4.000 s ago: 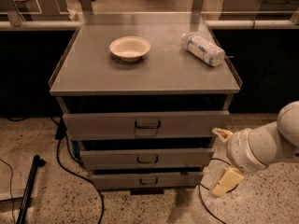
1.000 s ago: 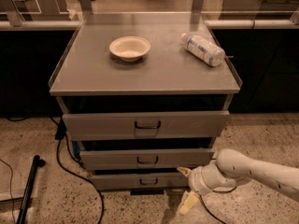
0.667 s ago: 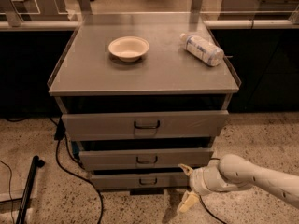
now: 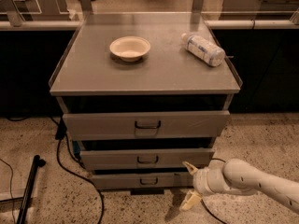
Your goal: Open bottom drawer
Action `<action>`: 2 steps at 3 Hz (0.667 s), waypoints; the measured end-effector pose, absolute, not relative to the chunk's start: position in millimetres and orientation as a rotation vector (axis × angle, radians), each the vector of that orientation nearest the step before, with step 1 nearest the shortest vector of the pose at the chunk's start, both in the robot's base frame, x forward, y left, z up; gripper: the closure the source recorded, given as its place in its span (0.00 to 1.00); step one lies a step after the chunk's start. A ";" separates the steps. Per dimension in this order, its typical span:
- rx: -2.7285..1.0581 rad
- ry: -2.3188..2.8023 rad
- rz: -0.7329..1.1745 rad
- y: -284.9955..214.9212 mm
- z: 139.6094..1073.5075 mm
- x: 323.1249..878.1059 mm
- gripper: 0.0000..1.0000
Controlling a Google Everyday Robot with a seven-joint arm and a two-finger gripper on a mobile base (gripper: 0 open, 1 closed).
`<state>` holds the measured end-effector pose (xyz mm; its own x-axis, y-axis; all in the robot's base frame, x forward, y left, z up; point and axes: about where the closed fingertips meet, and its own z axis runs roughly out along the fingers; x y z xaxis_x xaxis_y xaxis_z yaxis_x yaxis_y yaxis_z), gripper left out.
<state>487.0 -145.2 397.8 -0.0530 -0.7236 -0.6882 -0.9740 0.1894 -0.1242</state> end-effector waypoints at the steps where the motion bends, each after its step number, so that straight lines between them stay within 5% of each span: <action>1: -1.617 1.831 0.509 -137.6 390.1 480.6 0.00; 2: -1.597 1.843 0.576 -141.2 364.8 476.0 0.00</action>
Offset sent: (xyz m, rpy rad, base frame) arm -0.0057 -0.0067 -0.0823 0.1076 0.1296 0.0039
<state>476.0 -141.2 364.8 -0.0720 -0.7094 -0.7012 -0.9824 0.1720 -0.0731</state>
